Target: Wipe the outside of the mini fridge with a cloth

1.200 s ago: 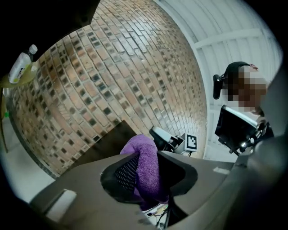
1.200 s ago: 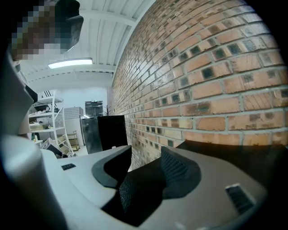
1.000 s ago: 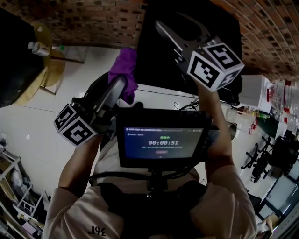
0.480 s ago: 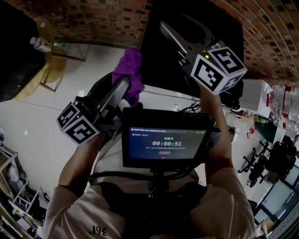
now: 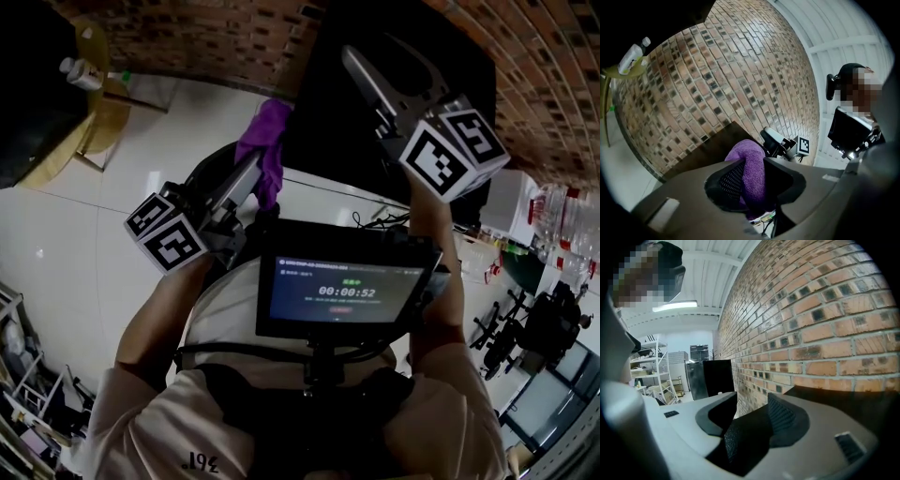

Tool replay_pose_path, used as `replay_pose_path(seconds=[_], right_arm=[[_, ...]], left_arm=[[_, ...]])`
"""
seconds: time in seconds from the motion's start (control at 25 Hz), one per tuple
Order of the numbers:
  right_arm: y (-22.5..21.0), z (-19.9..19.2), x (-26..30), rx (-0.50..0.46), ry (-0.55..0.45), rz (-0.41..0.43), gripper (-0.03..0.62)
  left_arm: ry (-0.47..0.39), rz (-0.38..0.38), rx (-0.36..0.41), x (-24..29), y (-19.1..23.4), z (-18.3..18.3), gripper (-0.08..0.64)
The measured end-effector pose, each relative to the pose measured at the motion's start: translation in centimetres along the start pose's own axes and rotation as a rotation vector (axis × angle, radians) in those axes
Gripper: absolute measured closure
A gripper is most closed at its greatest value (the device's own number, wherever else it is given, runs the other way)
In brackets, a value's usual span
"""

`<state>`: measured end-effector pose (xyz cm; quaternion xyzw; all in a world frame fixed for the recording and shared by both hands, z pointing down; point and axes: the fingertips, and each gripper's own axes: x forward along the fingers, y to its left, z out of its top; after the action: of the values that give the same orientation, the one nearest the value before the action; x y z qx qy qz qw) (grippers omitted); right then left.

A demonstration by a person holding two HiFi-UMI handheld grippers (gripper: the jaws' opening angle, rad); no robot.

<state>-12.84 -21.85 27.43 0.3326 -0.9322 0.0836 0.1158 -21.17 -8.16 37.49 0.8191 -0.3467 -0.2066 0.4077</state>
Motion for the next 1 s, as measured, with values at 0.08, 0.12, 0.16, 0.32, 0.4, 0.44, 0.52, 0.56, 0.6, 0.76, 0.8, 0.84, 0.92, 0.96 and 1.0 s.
replay_pose_path(seconds=[0.08, 0.12, 0.16, 0.32, 0.4, 0.44, 0.52, 0.56, 0.6, 0.76, 0.8, 0.84, 0.92, 0.96, 1.0], right_arm=[[0.1, -0.2, 0.4, 0.001, 0.002, -0.001, 0.393], [0.1, -0.4, 0.8, 0.002, 0.004, -0.002, 0.393], [0.2, -0.6, 1.2, 0.003, 0.008, -0.001, 0.393], [0.1, -1.2, 2.3, 0.005, 0.030, -0.002, 0.393], [0.1, -1.0, 2.3, 0.006, 0.033, -0.004, 0.393], [0.1, -0.9, 2.3, 0.006, 0.032, -0.002, 0.393], [0.4, -0.6, 2.3, 0.009, 0.029, 0.007, 0.393], [0.4, -0.5, 2.2, 0.010, 0.031, 0.008, 0.393], [0.2, -0.5, 2.0, 0.012, 0.034, 0.002, 0.393], [0.0, -0.7, 1.6, 0.014, 0.049, -0.012, 0.393], [0.0, -0.7, 1.5, 0.013, 0.050, -0.013, 0.393], [0.0, -0.6, 1.4, 0.013, 0.049, -0.014, 0.393], [0.1, -0.5, 1.3, 0.012, 0.048, -0.015, 0.393], [0.1, -0.5, 1.3, 0.013, 0.047, -0.013, 0.393], [0.2, -0.4, 1.3, 0.015, 0.046, -0.011, 0.393]], left_arm=[[0.013, 0.013, -0.007, -0.2, 1.2, -0.5, 0.445], [0.019, 0.019, -0.011, -0.3, 2.1, -0.7, 0.445], [0.023, 0.024, -0.014, -0.4, 2.9, -0.9, 0.445], [0.031, 0.052, -0.037, -0.6, 5.8, -1.9, 0.445], [0.040, 0.057, -0.049, -0.5, 6.5, -2.4, 0.445], [0.045, 0.058, -0.051, -0.5, 6.7, -2.7, 0.445], [0.053, 0.063, -0.049, -0.3, 7.4, -3.3, 0.445], [0.057, 0.067, -0.046, -0.3, 7.7, -3.7, 0.445], [0.060, 0.072, -0.044, -0.2, 8.1, -4.0, 0.445], [0.073, 0.098, -0.056, -0.4, 9.6, -5.3, 0.445], [0.077, 0.102, -0.059, -0.4, 9.8, -5.6, 0.445], [0.081, 0.103, -0.063, -0.4, 10.0, -5.8, 0.445], [0.088, 0.107, -0.071, -0.5, 10.4, -6.3, 0.445], [0.091, 0.113, -0.075, -0.5, 10.7, -6.6, 0.445], [0.094, 0.119, -0.078, -0.6, 11.1, -6.9, 0.445]])
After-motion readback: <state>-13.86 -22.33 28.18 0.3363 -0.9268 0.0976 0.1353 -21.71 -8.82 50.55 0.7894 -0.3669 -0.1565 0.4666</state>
